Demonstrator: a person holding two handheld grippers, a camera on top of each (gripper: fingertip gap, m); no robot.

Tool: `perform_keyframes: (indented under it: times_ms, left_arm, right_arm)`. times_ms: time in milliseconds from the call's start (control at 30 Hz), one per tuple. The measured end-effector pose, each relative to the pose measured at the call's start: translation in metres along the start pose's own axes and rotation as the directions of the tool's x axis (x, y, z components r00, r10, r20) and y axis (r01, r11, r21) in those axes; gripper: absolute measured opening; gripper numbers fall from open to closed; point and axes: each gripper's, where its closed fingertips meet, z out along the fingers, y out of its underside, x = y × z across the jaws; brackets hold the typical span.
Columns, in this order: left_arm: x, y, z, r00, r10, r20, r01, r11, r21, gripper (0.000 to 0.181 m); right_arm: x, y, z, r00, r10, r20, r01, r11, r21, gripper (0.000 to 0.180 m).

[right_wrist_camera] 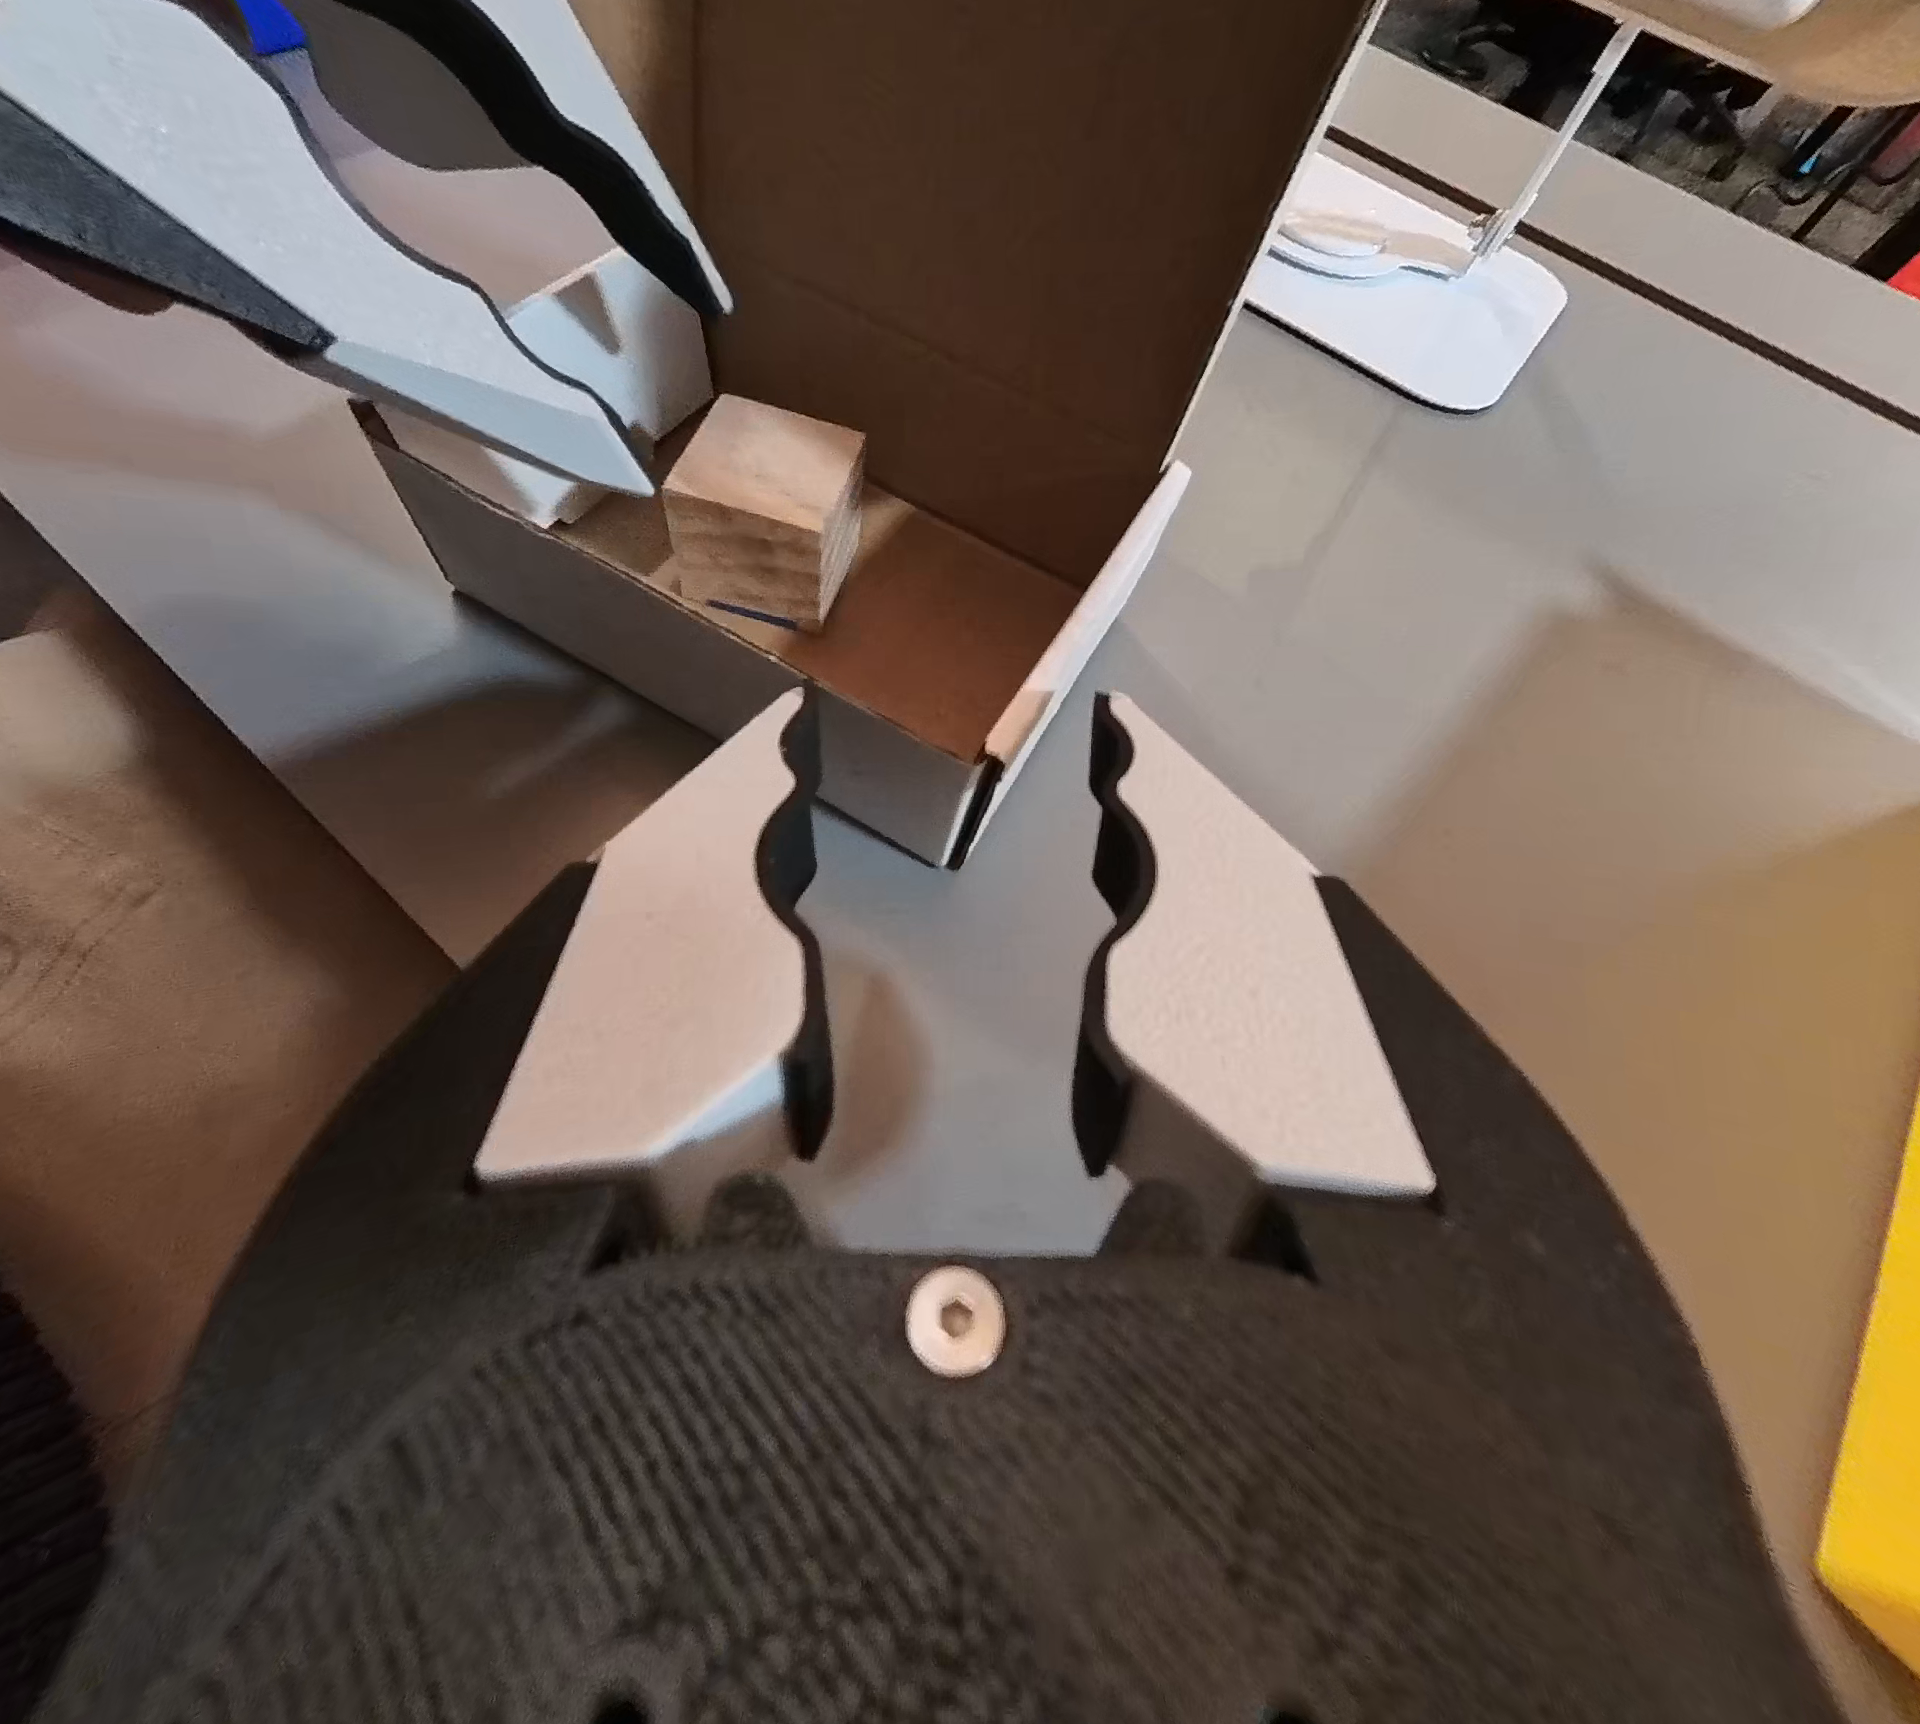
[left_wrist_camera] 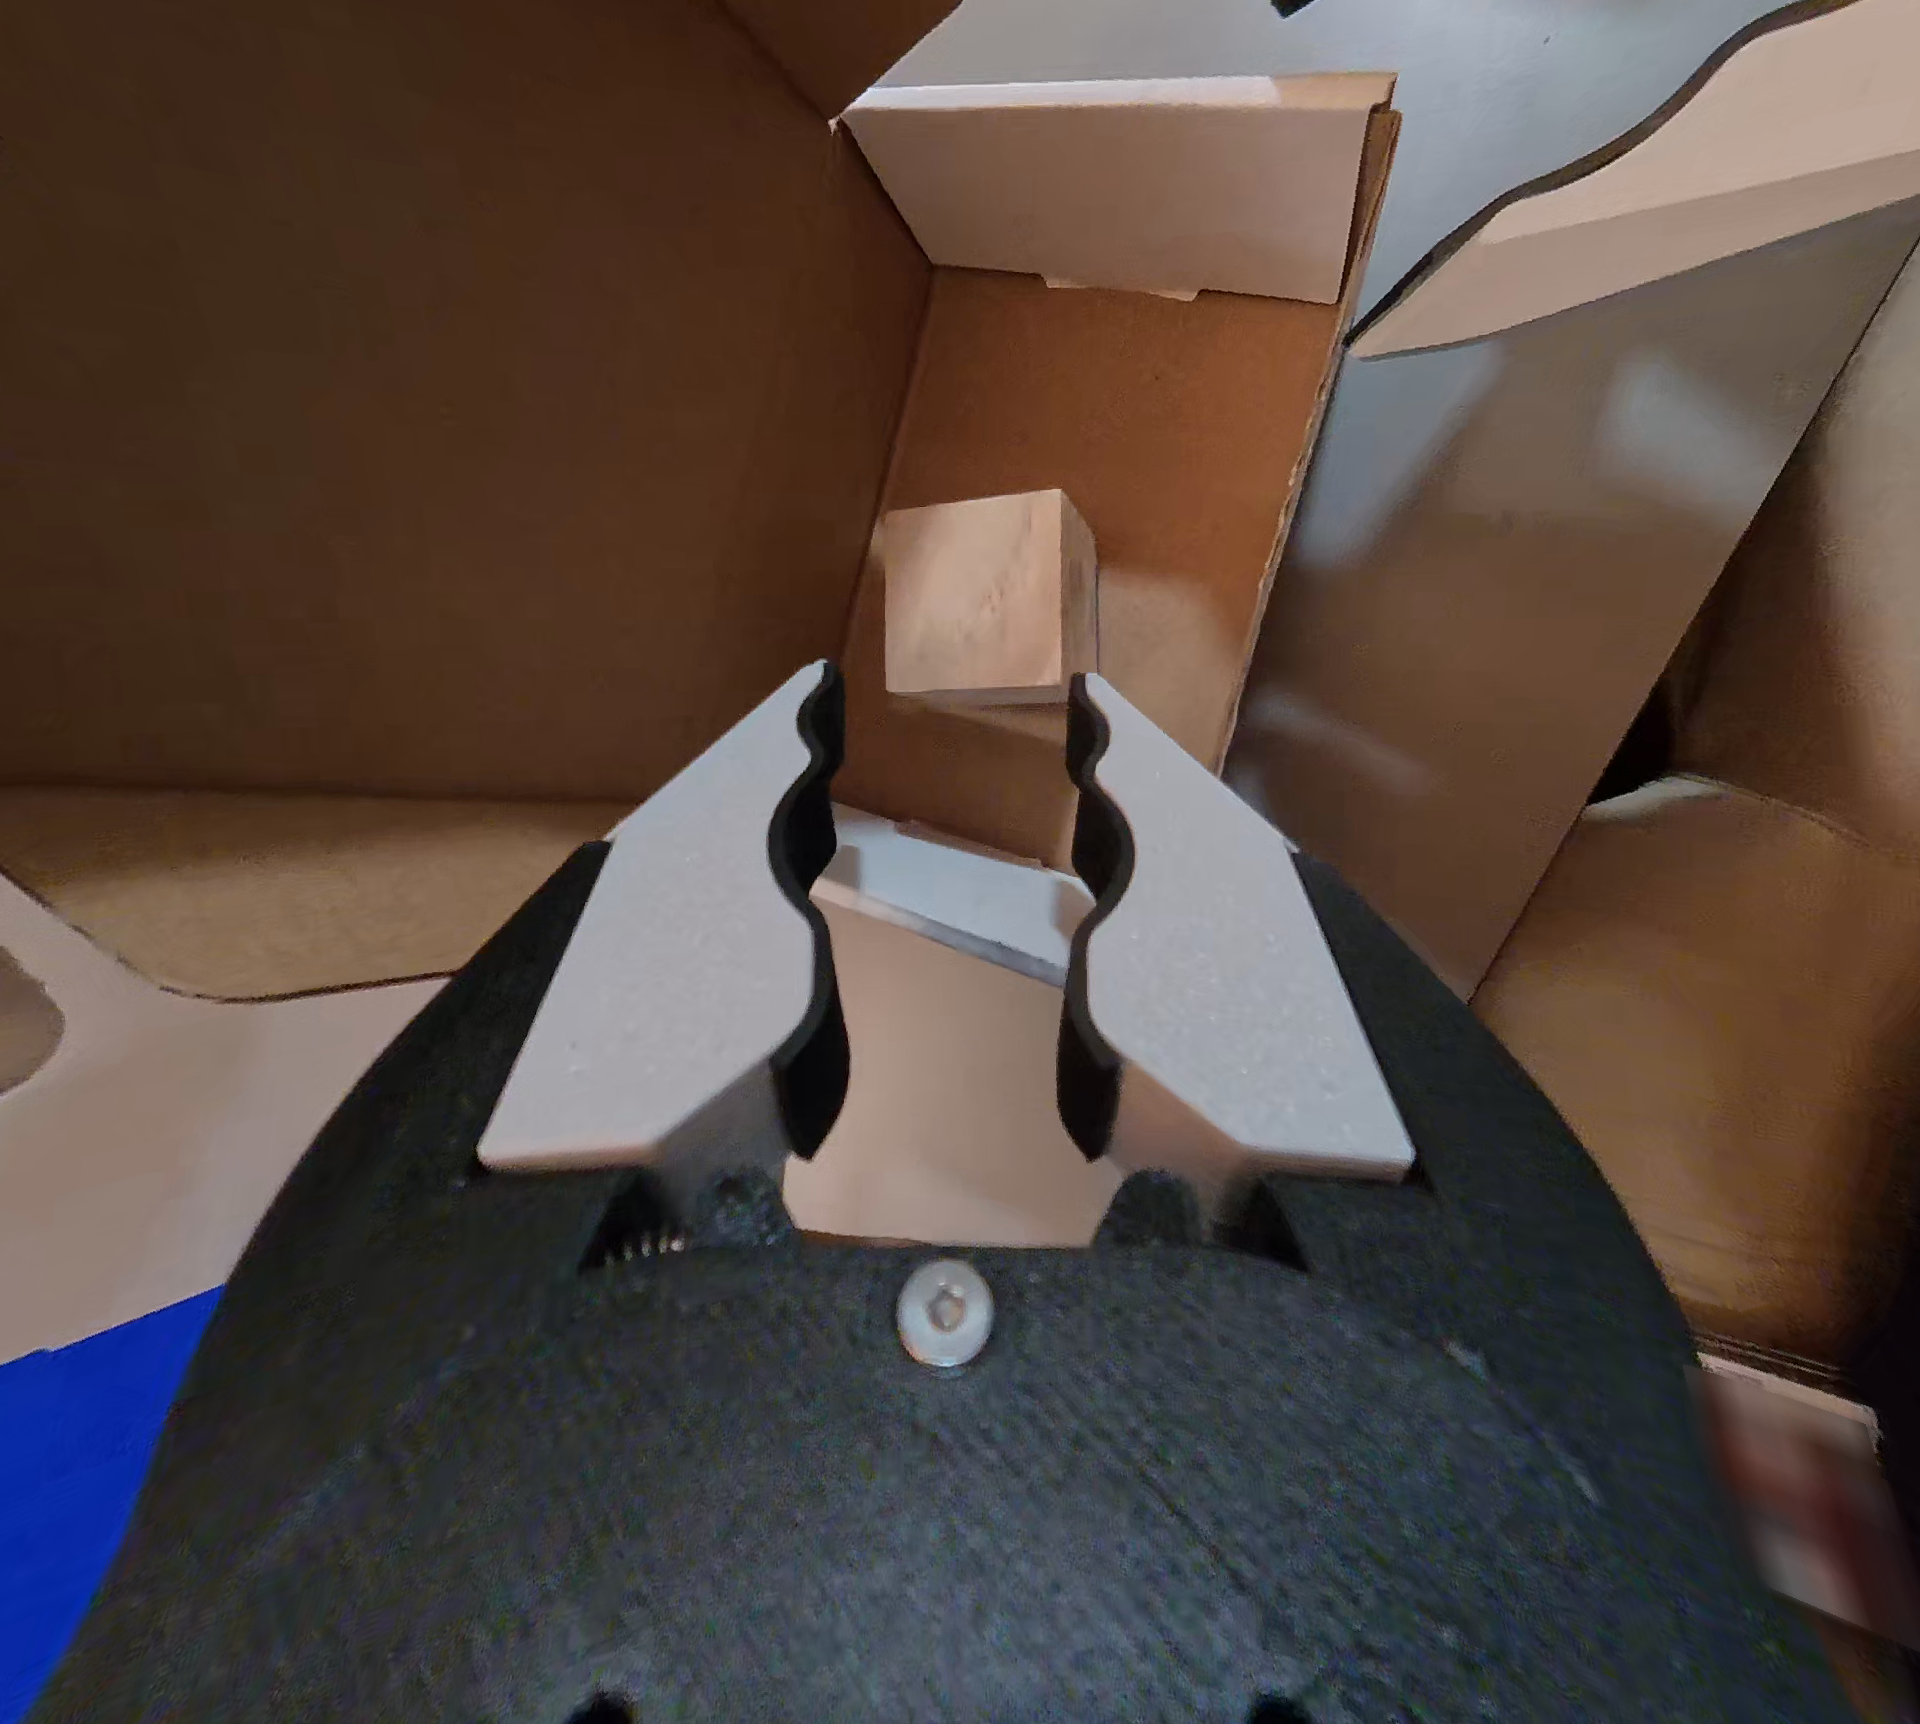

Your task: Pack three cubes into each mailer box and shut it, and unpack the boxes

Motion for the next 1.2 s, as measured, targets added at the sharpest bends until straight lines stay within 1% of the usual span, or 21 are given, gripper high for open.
perform_keyframes:
  times_ms: [33,433,767,833,967,1067,1133,1200]
  left_arm:
    - [0.001,-0.001,0.000,1.000,0.002,0.000,-0.002,1.000,0.002,0.042]
    - [0.004,-0.002,0.003,1.000,0.009,0.002,-0.009,1.000,0.003,0.040]
    - [0.007,-0.002,0.006,0.999,-0.025,-0.020,0.025,1.000,0.008,0.040]
    - [0.010,-0.005,0.006,0.997,-0.066,-0.045,0.066,0.998,0.019,0.042]
    - [0.014,-0.015,0.004,0.974,-0.190,-0.124,0.199,0.978,0.066,0.047]
    - [0.010,-0.012,0.010,0.957,-0.261,-0.126,0.268,0.962,0.047,0.050]
    - [0.009,-0.005,0.016,0.954,-0.279,-0.111,0.282,0.959,0.018,0.052]
    - [0.012,-0.005,0.018,0.948,-0.290,-0.127,0.294,0.956,0.008,0.056]
  right_arm:
    - [0.000,0.000,0.000,1.000,-0.002,-0.001,0.002,1.000,0.001,0.051]
    - [0.000,-0.001,0.000,1.000,-0.017,-0.006,0.017,1.000,0.002,0.051]
    - [0.000,-0.001,-0.001,1.000,-0.025,-0.011,0.025,1.000,0.005,0.050]
    - [0.000,-0.002,-0.001,1.000,-0.024,-0.012,0.024,1.000,0.006,0.050]
    - [-0.001,-0.001,0.000,1.000,-0.027,-0.010,0.027,1.000,0.006,0.050]
    - [-0.002,-0.001,0.000,1.000,-0.029,-0.008,0.029,1.000,0.003,0.050]
    - [-0.002,-0.001,0.000,0.999,-0.031,-0.008,0.031,1.000,0.003,0.050]
    - [-0.003,-0.001,0.000,0.999,-0.032,-0.008,0.032,0.999,0.003,0.050]
